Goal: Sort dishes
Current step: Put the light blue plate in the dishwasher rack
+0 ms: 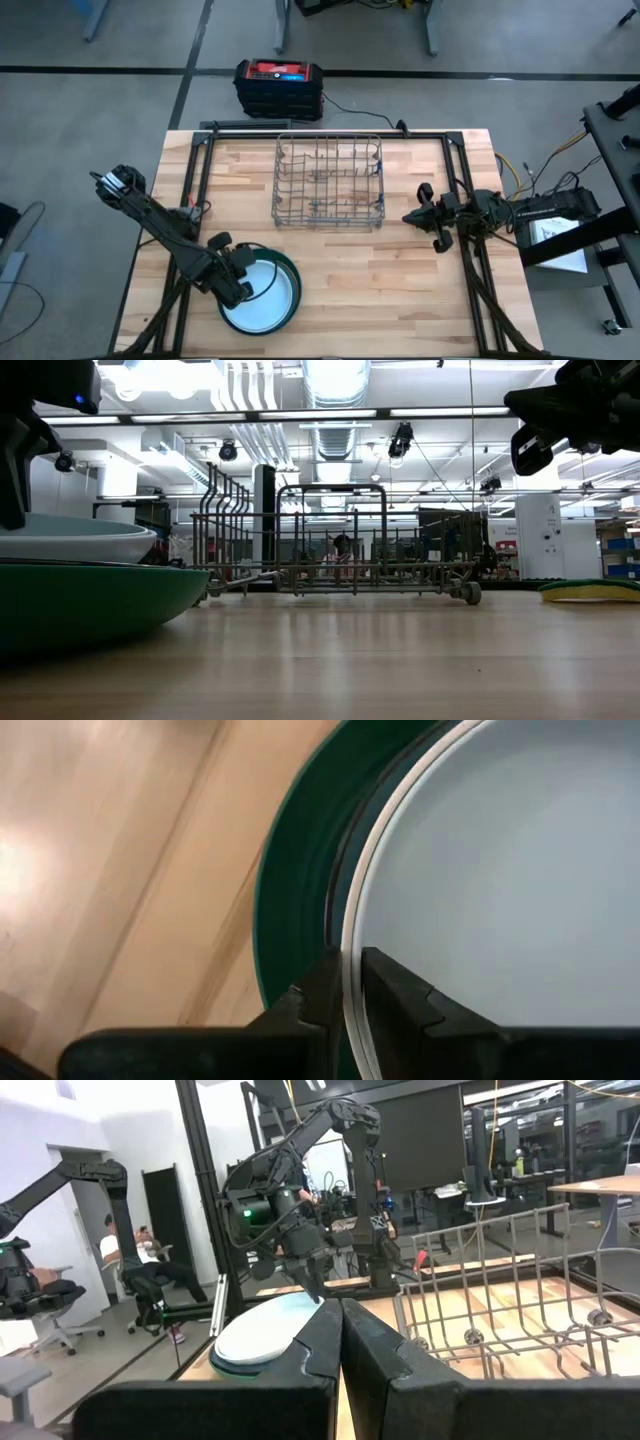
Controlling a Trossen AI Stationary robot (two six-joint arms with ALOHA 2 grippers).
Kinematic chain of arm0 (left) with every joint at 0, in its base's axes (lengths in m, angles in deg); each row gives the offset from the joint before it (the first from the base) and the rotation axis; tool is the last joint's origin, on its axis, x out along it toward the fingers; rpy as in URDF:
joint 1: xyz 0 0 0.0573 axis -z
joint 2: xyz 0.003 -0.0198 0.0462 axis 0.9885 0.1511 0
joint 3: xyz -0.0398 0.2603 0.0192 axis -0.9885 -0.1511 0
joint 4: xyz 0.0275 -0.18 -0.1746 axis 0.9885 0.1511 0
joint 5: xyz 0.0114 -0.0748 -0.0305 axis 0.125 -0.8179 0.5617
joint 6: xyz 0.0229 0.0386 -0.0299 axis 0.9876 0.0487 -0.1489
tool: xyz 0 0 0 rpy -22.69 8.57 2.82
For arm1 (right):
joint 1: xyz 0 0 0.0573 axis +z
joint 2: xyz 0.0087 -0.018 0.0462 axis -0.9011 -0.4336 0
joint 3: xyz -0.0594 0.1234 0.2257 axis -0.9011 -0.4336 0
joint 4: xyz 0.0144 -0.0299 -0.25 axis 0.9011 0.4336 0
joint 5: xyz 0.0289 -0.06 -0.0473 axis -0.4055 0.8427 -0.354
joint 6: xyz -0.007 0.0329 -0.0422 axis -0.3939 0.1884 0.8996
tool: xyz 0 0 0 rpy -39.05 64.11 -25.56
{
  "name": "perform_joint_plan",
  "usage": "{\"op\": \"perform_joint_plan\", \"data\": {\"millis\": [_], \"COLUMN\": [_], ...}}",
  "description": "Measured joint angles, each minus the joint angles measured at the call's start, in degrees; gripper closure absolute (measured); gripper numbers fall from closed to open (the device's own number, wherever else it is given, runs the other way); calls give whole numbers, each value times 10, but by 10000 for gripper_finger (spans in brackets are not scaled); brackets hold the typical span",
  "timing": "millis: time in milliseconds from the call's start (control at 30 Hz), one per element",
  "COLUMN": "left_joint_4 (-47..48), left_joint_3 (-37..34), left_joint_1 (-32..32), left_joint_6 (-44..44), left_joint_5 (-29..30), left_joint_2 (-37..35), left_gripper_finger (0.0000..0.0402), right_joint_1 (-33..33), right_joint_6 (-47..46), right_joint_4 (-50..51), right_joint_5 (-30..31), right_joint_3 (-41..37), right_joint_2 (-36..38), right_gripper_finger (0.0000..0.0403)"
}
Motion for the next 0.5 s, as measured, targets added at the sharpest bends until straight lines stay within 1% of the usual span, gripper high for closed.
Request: {"op": "perform_joint_plan", "data": {"millis": [133,333,400,500], "left_joint_4": [0,-3,-5,-5], "left_joint_3": [-3,3,6,8], "left_joint_1": [0,0,0,0], "left_joint_6": [2,20,15,1], "left_joint_5": [7,17,17,10], "left_joint_2": [16,23,23,23], "left_gripper_finger": [371,399,395,375], "right_joint_1": [0,0,0,0], "right_joint_6": [0,0,0,0], "right_joint_4": [3,4,4,4], "right_joint_5": [0,0,0,0], "right_joint_3": [0,0,0,0], "right_joint_2": [0,0,0,0], "right_gripper_finger": [403,403,403,403]}}
